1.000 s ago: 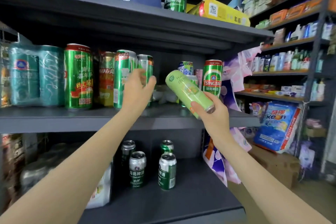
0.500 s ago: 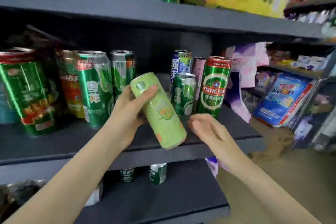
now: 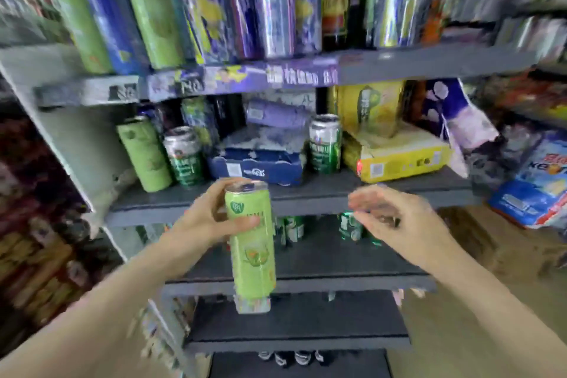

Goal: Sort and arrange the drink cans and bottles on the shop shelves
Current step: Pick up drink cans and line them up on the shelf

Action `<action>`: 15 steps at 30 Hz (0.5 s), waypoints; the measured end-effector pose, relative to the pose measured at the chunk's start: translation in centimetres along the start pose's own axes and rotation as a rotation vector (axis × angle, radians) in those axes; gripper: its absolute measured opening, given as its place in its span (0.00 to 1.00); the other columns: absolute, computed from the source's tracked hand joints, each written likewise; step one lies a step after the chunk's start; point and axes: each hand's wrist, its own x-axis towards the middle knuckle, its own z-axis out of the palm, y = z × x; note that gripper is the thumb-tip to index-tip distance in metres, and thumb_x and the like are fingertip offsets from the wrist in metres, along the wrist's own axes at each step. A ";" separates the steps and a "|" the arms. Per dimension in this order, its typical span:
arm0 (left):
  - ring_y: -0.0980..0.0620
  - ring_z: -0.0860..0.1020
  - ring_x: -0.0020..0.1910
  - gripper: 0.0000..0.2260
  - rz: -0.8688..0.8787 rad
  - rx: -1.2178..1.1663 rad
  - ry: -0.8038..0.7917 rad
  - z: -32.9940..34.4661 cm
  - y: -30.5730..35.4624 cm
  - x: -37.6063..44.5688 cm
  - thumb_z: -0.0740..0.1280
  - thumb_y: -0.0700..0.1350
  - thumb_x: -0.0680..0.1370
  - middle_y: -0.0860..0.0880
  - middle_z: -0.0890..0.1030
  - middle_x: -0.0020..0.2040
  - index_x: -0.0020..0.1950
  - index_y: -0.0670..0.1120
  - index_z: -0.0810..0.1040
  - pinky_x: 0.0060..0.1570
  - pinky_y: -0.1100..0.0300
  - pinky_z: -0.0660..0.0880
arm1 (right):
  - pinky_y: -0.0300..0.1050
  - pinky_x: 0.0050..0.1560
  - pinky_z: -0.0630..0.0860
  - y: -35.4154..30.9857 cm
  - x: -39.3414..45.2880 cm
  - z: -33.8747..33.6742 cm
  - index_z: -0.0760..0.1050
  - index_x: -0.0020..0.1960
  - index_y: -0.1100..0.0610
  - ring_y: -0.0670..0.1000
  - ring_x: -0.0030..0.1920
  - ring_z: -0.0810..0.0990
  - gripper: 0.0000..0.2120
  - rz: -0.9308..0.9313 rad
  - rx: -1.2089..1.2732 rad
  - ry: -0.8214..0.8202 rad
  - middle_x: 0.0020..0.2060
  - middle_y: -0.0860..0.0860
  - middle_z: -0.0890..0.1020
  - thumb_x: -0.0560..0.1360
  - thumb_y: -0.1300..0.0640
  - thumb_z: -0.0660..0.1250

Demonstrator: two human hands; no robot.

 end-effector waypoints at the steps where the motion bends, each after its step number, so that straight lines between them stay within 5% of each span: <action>1: 0.49 0.80 0.47 0.28 0.061 0.012 0.036 -0.8 2.9 0.1 0.80 0.48 0.60 0.50 0.81 0.47 0.56 0.53 0.74 0.47 0.50 0.78 | 0.31 0.48 0.75 -2.8 1.9 -1.3 0.73 0.49 0.43 0.43 0.44 0.80 0.15 -0.019 0.013 -0.013 0.44 0.46 0.82 0.72 0.62 0.70; 6: 0.52 0.79 0.43 0.19 0.306 -0.151 0.197 -2.2 14.4 1.6 0.69 0.37 0.71 0.47 0.78 0.49 0.60 0.45 0.70 0.37 0.58 0.80 | 0.37 0.51 0.76 -13.1 9.8 -1.7 0.69 0.53 0.43 0.43 0.47 0.80 0.18 -0.134 0.017 -0.140 0.47 0.42 0.79 0.68 0.51 0.73; 15: 0.55 0.82 0.42 0.17 0.429 -0.153 0.323 -5.9 22.0 4.9 0.69 0.39 0.72 0.50 0.79 0.49 0.59 0.48 0.71 0.39 0.55 0.79 | 0.45 0.55 0.75 -17.3 19.7 0.9 0.63 0.65 0.53 0.48 0.52 0.77 0.31 -0.274 0.122 -0.204 0.52 0.48 0.77 0.68 0.53 0.75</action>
